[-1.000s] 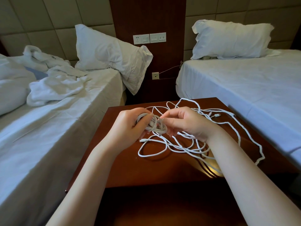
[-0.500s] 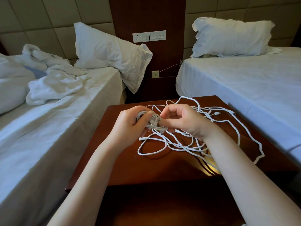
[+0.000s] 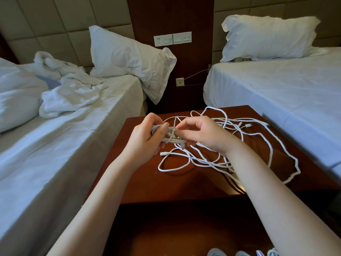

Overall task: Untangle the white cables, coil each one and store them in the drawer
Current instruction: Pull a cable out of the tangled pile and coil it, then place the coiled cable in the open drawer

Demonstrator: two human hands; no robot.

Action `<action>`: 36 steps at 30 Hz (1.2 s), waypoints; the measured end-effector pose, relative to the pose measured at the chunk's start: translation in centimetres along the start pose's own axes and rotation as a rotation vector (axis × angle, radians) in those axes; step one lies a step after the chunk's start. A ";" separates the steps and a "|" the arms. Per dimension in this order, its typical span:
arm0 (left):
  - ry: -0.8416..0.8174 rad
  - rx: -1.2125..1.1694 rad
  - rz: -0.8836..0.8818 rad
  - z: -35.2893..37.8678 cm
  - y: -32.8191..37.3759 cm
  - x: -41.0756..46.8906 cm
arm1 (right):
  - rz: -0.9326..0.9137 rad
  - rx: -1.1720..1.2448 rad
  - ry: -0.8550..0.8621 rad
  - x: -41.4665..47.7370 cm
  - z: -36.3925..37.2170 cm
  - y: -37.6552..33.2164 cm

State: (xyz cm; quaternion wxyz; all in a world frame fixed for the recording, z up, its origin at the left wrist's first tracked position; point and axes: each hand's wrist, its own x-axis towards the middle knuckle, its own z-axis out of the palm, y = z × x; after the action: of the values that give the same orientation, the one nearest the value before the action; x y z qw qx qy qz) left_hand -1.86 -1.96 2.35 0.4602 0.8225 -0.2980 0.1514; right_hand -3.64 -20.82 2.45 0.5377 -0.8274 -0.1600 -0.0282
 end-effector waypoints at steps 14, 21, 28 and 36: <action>0.070 0.069 -0.125 -2.7 -0.2 -5.5 | -0.027 -0.151 -0.172 -0.2 3.1 -2.3; 0.048 0.073 -0.149 -3.8 -1.9 -9.6 | -0.025 -0.151 -0.169 -2.7 7.2 -1.2; -0.102 0.032 -0.244 -4.9 -3.4 -14.0 | 0.011 -0.167 -0.175 -5.6 10.5 -0.3; -0.298 0.080 -0.233 -6.4 -2.6 -16.7 | -0.010 -0.236 -0.266 -7.1 12.0 -0.5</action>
State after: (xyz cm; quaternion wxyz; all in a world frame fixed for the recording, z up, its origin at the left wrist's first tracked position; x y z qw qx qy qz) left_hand -13.02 10.34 -4.73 0.3923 0.8824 -0.2593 -0.0149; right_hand -12.00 -11.47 -3.66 0.4107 -0.8804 -0.2292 0.0601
